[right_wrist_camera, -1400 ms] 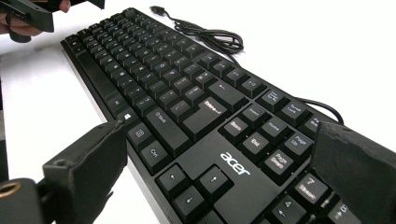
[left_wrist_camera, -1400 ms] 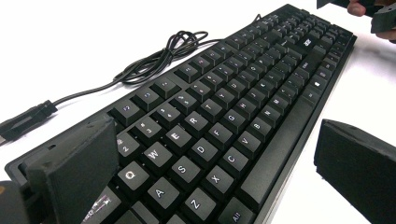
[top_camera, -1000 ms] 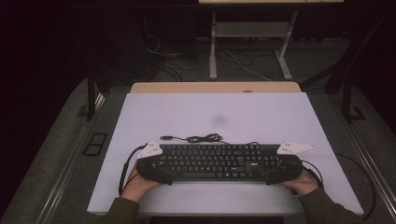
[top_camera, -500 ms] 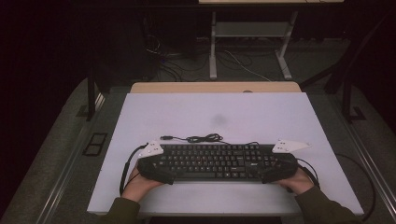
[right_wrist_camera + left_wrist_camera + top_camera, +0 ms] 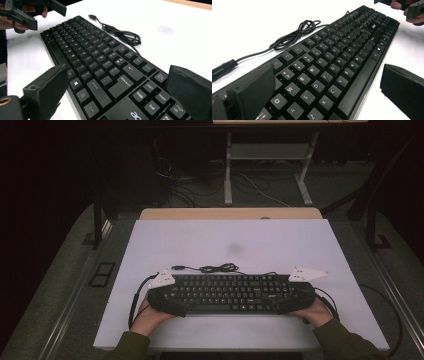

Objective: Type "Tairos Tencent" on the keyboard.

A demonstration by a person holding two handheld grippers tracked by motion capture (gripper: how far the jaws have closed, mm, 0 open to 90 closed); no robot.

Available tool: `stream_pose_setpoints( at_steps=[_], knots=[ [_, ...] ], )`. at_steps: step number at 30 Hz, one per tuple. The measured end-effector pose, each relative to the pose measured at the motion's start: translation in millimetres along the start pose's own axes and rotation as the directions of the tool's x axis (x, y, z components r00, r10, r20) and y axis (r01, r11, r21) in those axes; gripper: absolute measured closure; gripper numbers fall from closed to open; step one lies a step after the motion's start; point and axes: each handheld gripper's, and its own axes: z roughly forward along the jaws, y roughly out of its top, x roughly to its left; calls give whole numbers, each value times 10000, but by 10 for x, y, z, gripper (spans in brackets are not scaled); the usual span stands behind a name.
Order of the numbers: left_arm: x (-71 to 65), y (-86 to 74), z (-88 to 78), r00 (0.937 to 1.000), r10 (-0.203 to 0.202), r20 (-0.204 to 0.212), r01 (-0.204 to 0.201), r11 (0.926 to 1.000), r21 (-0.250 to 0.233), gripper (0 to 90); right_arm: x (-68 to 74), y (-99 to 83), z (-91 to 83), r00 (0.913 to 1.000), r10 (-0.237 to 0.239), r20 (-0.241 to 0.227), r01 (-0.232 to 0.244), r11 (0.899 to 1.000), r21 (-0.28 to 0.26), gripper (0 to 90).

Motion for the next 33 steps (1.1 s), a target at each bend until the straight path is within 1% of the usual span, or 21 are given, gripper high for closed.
stream_pose_setpoints(
  at_steps=[7, 13, 18, 24, 29, 33],
  knots=[
    [-4, 9, 9, 10000, 52, -12, -52, 10000, 23, 0, 3, 34, 24, 10000, -6, -81, 6, 10000, 54, 39],
    [-1, 9, 14, 10000, -15, -11, 15, 10000, -46, 0, -4, 50, 32, 9999, 62, -102, -61, 10000, 70, 39],
    [-2, 11, 12, 10000, 14, -28, -14, 10000, -28, 0, 1, 76, 48, 9998, 46, -182, -45, 10000, 36, 39],
    [2, 12, 10, 10000, 46, -27, -46, 10000, -43, 0, 11, 104, 89, 9995, 30, -321, -26, 9999, 125, 39],
    [4, 13, 15, 10000, 51, 3, -51, 10000, -36, 0, 21, 115, 130, 9990, 53, -442, -37, 9994, 345, 39],
    [5, 13, 15, 10000, 35, -3, -35, 10000, -61, 0, 22, 124, 152, 9985, 52, -539, -30, 9991, 418, 39]
  ],
)
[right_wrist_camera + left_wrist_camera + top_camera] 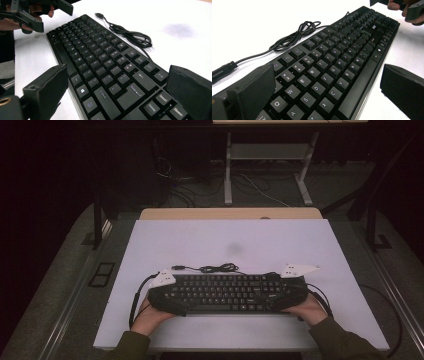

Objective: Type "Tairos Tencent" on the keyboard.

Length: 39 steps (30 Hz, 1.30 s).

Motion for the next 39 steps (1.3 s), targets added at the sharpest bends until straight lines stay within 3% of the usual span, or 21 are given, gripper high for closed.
stream_pose_setpoints(
  at_steps=[16, 18, 29, 39],
  knots=[
    [1, 3, 3, 10000, 15, 42, -15, 10000, 33, 0, -17, 80, 143, 10000, 26, -76, -25, 9999, 120, 74],
    [0, 5, 5, 10000, 29, 51, -29, 10000, 23, 0, -24, 94, 166, 9999, -15, -123, 16, 9999, 147, 132],
    [-2, 7, 11, 9999, 113, 59, -113, 9999, 36, 0, 2, 91, 266, 9997, -143, -222, 157, 9978, 647, 244],
    [-7, 5, 14, 9999, 130, 51, -130, 9999, 58, 0, 30, 57, 300, 9980, -587, -252, 611, 9923, 1082, 493]
  ],
)
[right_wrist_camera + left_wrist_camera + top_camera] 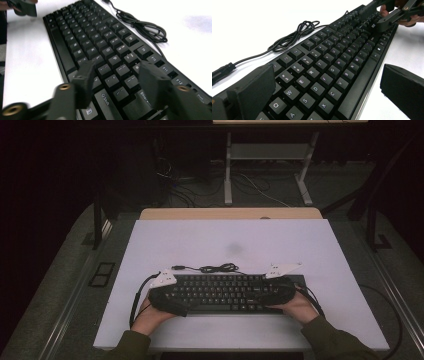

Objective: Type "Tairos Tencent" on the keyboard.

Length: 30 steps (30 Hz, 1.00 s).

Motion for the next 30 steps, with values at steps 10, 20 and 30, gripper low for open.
stream_pose_setpoints(
  at_steps=[10, 20, 30],
  knots=[
    [-2, -1, -1, 10000, -12, 0, 12, 10000, 6, 0, 21, -11, 8, 9993, -362, -107, 366, 9985, 410, 781],
    [-3, -1, -4, 10000, 1, 10, -1, 10000, 13, 0, 36, -19, 19, 9969, -595, -509, 634, 9949, 789, 897],
    [-3, -1, -5, 10000, 15, 0, -15, 10000, 13, 0, 45, -34, 46, 9953, -727, -639, 797, 9903, 1141, 897]
  ],
)
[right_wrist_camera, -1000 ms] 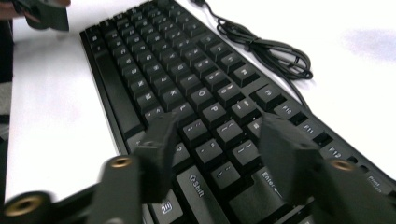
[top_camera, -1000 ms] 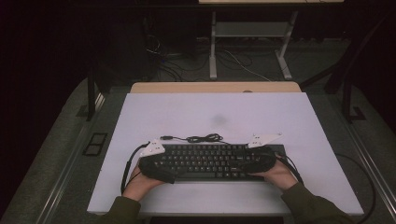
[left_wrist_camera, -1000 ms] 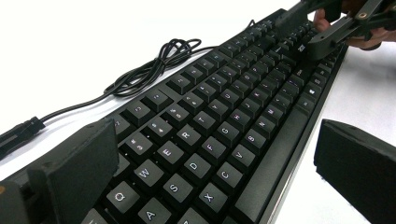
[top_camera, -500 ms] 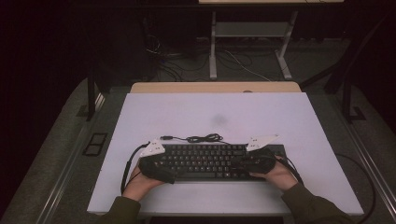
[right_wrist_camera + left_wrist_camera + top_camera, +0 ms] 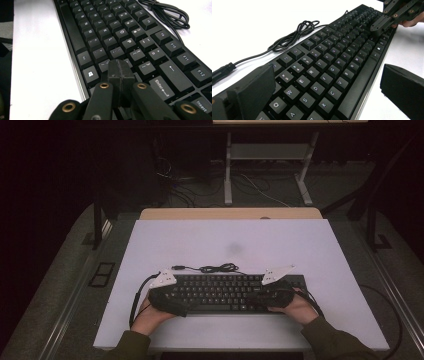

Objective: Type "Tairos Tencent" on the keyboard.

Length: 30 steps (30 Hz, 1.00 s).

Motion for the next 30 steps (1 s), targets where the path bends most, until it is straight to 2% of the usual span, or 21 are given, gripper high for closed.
stream_pose_setpoints(
  at_steps=[10, 30],
  knots=[
    [-2, 2, -1, 10000, 24, -23, -24, 10000, 8, 0, 18, -10, 30, 9996, -190, 206, 181, 9988, 454, 898],
    [14, 74, 56, 9998, 129, -166, -127, 9998, 123, 0, 4, -21, 30, 9998, -137, 131, 132, 9991, 392, 897]
  ],
)
